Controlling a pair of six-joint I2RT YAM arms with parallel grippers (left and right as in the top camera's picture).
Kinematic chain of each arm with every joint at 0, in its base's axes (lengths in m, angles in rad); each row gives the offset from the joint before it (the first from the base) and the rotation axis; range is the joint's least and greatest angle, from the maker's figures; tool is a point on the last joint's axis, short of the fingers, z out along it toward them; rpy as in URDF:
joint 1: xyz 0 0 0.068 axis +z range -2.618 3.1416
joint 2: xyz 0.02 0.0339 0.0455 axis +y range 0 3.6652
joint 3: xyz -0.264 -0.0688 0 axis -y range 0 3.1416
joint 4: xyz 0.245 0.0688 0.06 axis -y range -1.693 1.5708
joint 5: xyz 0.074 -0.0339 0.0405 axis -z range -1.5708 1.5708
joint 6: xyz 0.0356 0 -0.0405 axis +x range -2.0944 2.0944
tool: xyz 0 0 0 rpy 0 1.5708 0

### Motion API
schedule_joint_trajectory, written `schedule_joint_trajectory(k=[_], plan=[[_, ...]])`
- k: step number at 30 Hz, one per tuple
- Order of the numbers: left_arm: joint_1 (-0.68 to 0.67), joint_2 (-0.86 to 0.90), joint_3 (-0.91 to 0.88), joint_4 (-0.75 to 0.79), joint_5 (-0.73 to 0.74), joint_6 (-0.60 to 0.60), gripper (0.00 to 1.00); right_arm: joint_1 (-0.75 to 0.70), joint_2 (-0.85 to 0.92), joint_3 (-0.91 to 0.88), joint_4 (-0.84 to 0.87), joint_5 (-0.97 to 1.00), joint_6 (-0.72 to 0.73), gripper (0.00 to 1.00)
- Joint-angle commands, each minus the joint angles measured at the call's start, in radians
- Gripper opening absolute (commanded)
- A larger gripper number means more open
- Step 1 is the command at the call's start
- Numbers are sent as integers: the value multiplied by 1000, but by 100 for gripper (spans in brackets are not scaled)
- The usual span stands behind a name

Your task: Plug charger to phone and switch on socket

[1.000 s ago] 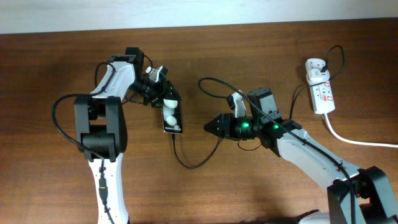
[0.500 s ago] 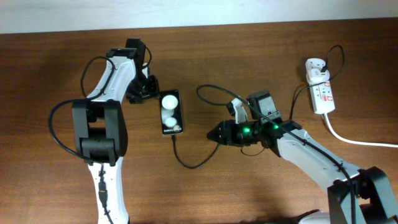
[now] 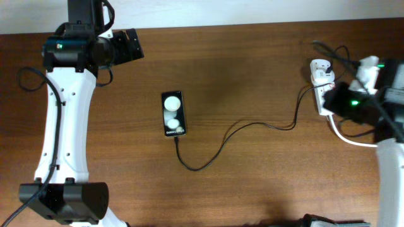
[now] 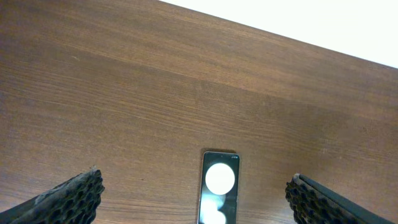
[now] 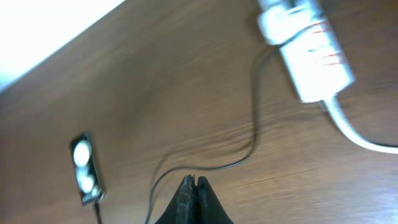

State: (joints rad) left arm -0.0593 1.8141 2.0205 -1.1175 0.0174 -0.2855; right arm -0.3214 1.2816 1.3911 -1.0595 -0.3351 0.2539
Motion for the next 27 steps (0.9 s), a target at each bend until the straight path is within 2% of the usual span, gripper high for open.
schedule_joint_trajectory(k=[1,4,7,12,27], plan=[[2,4,-4,1,-14,-2,99,-181,124,48,0,-66,-37,4],[2,4,-4,1,-14,-2,99,-287,377,208,-4,-129,-37,4],[2,4,-4,1,-14,-2,99,-297,573,356,-6,-129,-37,4],[2,4,-4,0,-14,-2,99,-292,798,362,205,-129,-48,4],[2,4,-4,1,-14,-2,99,-171,1009,361,365,-125,-63,4]])
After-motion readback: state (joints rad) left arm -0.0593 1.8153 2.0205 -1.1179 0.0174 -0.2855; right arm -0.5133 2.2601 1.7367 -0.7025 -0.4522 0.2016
